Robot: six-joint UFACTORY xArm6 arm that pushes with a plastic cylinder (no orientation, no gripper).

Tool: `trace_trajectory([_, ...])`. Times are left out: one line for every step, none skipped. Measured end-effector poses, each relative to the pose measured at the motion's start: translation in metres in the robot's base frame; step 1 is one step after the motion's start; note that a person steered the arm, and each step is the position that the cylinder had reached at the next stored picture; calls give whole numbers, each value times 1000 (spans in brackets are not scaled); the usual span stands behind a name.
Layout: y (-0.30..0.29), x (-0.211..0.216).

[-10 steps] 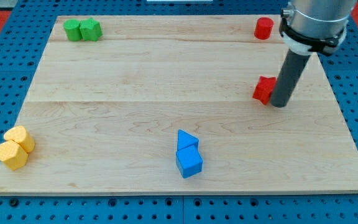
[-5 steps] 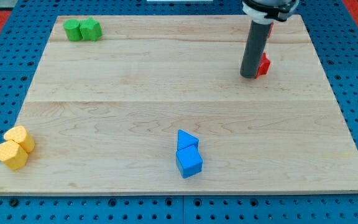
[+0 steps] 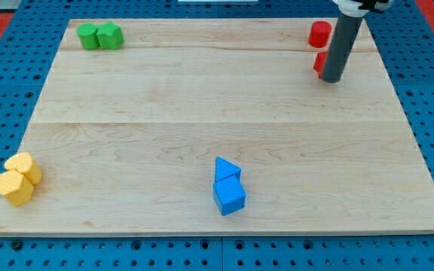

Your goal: Push the red star closer to the red circle

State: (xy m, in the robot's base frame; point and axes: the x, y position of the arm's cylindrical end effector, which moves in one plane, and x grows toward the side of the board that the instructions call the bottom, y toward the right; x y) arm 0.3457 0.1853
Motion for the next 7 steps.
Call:
trace_trajectory([5, -5])
trace_trajectory([17, -8])
trace_trajectory([20, -19])
trace_trajectory([10, -32])
trace_trajectory([4, -42])
trace_trajectory([5, -54])
trace_trajectory([7, -70])
